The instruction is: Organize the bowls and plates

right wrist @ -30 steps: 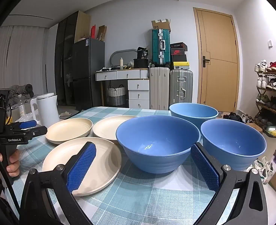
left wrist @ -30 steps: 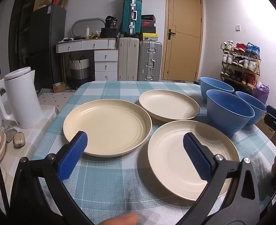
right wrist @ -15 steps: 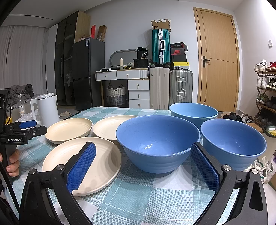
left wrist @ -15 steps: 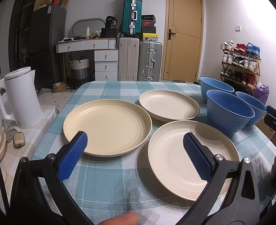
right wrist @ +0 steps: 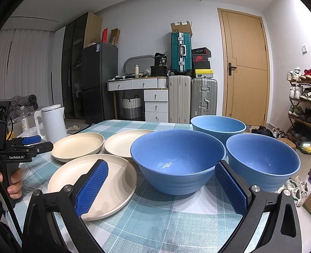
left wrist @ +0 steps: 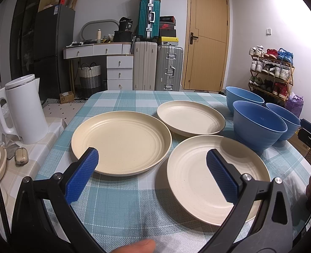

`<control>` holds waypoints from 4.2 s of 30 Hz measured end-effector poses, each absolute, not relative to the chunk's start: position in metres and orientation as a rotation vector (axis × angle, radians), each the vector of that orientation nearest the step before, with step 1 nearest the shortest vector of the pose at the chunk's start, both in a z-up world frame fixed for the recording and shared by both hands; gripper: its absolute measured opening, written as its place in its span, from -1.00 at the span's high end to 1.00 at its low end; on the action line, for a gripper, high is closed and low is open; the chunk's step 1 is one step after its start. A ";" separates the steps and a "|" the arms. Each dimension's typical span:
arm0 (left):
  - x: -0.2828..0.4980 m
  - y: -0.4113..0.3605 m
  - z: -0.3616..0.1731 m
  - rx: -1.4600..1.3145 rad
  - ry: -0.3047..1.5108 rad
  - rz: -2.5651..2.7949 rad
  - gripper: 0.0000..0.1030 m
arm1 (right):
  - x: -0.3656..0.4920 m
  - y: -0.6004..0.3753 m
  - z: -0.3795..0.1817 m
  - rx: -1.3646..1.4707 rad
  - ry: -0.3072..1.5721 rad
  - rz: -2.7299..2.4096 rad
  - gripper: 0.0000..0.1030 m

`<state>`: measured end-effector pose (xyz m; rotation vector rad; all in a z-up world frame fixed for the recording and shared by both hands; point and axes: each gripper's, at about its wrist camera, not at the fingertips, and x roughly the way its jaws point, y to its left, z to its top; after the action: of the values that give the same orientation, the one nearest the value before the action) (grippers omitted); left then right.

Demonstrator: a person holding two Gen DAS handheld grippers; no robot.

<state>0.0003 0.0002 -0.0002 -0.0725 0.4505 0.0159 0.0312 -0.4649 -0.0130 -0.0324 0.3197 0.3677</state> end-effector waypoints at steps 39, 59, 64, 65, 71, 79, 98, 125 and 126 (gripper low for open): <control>0.000 0.001 0.000 -0.076 0.454 0.017 -0.98 | 0.031 -0.465 -0.013 -0.032 0.321 0.368 -1.00; 0.003 0.001 -0.003 -0.078 0.456 0.018 -0.98 | 0.031 -0.465 -0.013 -0.033 0.323 0.367 -1.00; -0.002 0.004 -0.001 -0.077 0.455 0.019 -0.98 | 0.031 -0.465 -0.012 -0.032 0.322 0.367 -1.00; -0.002 0.004 0.000 -0.078 0.455 0.019 -0.98 | 0.031 -0.465 -0.012 -0.033 0.324 0.367 -1.00; -0.005 0.004 -0.001 -0.078 0.452 0.019 -0.98 | 0.031 -0.465 -0.012 -0.034 0.328 0.362 -1.00; -0.001 0.012 -0.003 -0.102 0.473 0.033 -0.97 | 0.038 -0.458 -0.011 -0.022 0.370 0.359 -1.00; 0.013 0.022 0.008 -0.091 0.569 0.127 -0.98 | 0.039 -0.415 0.011 -0.053 0.453 0.469 -1.00; 0.041 0.092 0.032 -0.257 0.705 0.186 -0.97 | 0.107 -0.336 0.059 0.081 0.644 0.578 -1.00; 0.043 0.095 0.031 -0.266 0.711 0.187 -0.97 | 0.111 -0.332 0.058 0.080 0.653 0.578 -1.00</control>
<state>0.0432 0.0949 0.0306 -0.2664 0.7106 0.1871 0.1112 -0.3321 0.0580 0.0800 0.6528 0.5778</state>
